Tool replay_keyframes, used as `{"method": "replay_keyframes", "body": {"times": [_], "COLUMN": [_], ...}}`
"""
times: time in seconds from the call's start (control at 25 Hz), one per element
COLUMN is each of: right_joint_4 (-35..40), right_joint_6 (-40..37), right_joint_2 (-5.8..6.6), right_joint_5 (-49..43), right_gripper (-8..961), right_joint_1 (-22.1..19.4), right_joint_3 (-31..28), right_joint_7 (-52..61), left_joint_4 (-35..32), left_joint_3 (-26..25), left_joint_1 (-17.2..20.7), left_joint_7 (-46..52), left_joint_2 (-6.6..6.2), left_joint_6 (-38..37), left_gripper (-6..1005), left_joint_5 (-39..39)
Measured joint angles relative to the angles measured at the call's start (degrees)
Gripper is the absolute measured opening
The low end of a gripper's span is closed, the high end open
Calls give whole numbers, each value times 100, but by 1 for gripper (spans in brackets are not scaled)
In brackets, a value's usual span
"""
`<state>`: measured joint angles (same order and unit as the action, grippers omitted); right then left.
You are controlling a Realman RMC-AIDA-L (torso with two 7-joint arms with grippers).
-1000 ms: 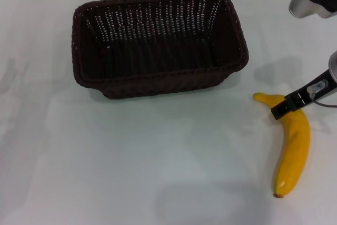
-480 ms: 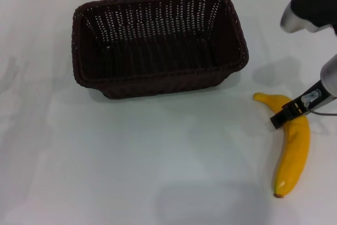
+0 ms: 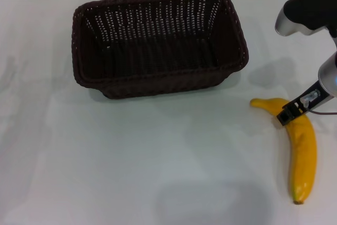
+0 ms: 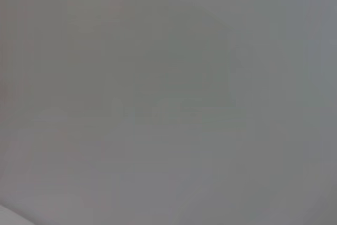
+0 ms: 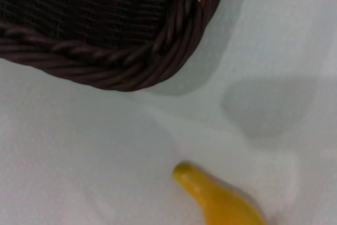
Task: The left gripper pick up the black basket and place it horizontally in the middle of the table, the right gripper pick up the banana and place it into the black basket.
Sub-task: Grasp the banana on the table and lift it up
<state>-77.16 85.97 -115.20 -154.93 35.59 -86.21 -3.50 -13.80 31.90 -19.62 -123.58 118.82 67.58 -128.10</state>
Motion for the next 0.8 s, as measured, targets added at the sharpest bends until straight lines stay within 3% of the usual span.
{"method": "replay_keyframes", "body": {"times": [0.12, 0.44, 0.8], "right_joint_4": [-33, -348, -1725], "right_joint_6": [2, 130, 1473], "right_joint_2": [0, 2, 8], "right_joint_5": [-1, 50, 471], "right_gripper": [501, 480, 475], "right_joint_1": [-2, -112, -205], "right_joint_3": [-21, -149, -1487], "right_joint_7": [-46, -187, -1179], "left_joint_4": [0, 0, 0], "left_joint_3": [0, 0, 2], "left_joint_1": [10, 31, 32], "left_joint_7": [0, 0, 26], "left_joint_2": [0, 9, 9], "left_joint_6": [0, 0, 55], "left_gripper": [890, 889, 889], "left_joint_5": [-8, -13, -13]}}
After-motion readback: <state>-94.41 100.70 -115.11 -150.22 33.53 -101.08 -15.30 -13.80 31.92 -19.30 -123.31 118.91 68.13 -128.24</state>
